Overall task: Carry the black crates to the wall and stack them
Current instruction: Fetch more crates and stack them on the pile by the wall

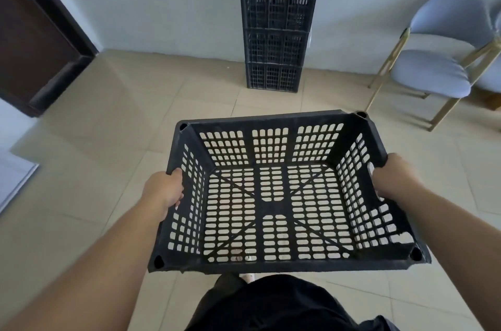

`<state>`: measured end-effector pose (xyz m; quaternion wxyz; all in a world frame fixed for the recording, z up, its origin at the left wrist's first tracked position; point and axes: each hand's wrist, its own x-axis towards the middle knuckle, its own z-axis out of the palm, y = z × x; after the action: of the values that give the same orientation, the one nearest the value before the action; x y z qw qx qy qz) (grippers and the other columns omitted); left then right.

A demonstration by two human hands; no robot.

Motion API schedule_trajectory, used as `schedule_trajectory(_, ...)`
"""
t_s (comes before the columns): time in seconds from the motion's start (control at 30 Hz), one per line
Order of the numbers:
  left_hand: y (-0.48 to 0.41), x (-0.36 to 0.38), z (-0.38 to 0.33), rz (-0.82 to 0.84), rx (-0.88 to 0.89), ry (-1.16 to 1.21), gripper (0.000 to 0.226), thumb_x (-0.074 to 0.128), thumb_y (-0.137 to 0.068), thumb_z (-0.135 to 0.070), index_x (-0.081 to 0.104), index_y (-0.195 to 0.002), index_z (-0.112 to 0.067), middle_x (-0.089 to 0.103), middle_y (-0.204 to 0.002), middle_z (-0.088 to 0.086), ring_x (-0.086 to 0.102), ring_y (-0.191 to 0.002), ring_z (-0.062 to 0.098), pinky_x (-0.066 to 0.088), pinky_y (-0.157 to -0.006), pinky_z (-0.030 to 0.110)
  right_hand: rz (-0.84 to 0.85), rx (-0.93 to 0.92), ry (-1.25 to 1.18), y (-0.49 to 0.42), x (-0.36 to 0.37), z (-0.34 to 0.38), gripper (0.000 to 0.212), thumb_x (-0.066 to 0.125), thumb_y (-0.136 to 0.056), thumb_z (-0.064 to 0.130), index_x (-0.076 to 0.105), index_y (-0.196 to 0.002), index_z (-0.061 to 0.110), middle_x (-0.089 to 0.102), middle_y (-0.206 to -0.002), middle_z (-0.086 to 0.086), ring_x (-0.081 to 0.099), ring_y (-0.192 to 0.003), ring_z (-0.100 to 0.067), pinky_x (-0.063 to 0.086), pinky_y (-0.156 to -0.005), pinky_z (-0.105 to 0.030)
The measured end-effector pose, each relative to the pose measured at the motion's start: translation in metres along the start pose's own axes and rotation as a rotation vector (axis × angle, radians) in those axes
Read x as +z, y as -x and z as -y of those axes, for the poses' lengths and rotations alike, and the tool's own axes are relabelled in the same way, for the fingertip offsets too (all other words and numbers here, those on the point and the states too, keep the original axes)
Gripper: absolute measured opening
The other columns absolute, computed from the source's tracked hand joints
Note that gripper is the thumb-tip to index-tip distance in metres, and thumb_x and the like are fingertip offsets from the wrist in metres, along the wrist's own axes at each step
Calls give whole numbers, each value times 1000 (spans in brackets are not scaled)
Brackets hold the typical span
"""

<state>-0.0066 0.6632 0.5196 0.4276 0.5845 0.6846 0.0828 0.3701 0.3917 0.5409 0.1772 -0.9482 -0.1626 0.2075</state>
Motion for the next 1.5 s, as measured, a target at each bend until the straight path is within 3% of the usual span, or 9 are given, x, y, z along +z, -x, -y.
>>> schedule_trajectory(0.23, -121, -11, -107, 45, 73, -34, 43, 44, -103, -37, 64, -84, -3, 65, -70, 11, 60, -61, 28, 53, -67, 41, -35, 117, -84, -71, 6, 81, 26, 51, -87, 14, 57, -111, 4, 67, -87, -18, 68, -76, -36, 58, -67, -41)
schedule_trajectory(0.53, -254, 39, -257, 57, 119, -125, 45, 43, -102, -40, 64, -81, -6, 67, -70, 9, 62, -62, 28, 59, -78, 47, -56, 185, -134, -226, -6, 155, 26, 50, -87, 11, 57, -110, 3, 67, -87, -21, 69, -76, -38, 60, -69, -45)
schedule_trajectory(0.7, -308, 58, -337, 33, 92, -96, 43, 43, -104, -38, 63, -85, -5, 65, -73, 10, 61, -65, 27, 54, -68, 42, -42, 146, -172, -319, -31, 212, 19, 51, -89, 10, 55, -107, 6, 65, -86, -19, 69, -82, -41, 61, -78, -52)
schedule_trajectory(0.83, -353, 59, -398, 20, 93, -44, 43, 44, -104, -38, 64, -85, -5, 64, -72, 9, 60, -65, 27, 52, -67, 39, -48, 104, -169, -393, -58, 268, 14, 53, -92, 13, 57, -103, 6, 67, -85, -18, 68, -79, -38, 59, -73, -44)
schedule_trajectory(1.0, -426, 57, -475, 27, 83, -8, 42, 46, -106, -36, 64, -85, -6, 64, -72, 9, 58, -63, 25, 50, -63, 36, -47, 63, -165, -479, -76, 342, 16, 52, -87, 13, 63, -93, 4, 70, -83, -20, 70, -77, -39, 62, -74, -52)
schedule_trajectory(1.13, -500, 52, -541, 101, 92, 15, 42, 46, -106, -35, 65, -82, -5, 64, -71, 10, 59, -65, 25, 52, -66, 38, -42, 71, -164, -551, -83, 400, 23, 53, -79, 18, 65, -86, 0, 71, -71, -22, 72, -68, -41, 63, -66, -57)
schedule_trajectory(1.37, -610, 31, -660, 202, 147, -21, 43, 48, -103, -36, 62, -75, -7, 63, -66, 11, 58, -58, 24, 51, -64, 39, -73, 137, -148, -635, -113, 505, 16, 53, -86, 2, 65, -79, -6, 71, -64, -23, 72, -62, -38, 63, -63, -48)
schedule_trajectory(1.5, -652, 24, -735, 210, 212, -59, 42, 48, -102, -32, 60, -72, -7, 63, -68, 14, 57, -60, 27, 52, -68, 42, -69, 146, -201, -689, -138, 546, 13, 54, -80, -4, 63, -88, -6, 72, -73, -28, 74, -70, -45, 63, -67, -60)
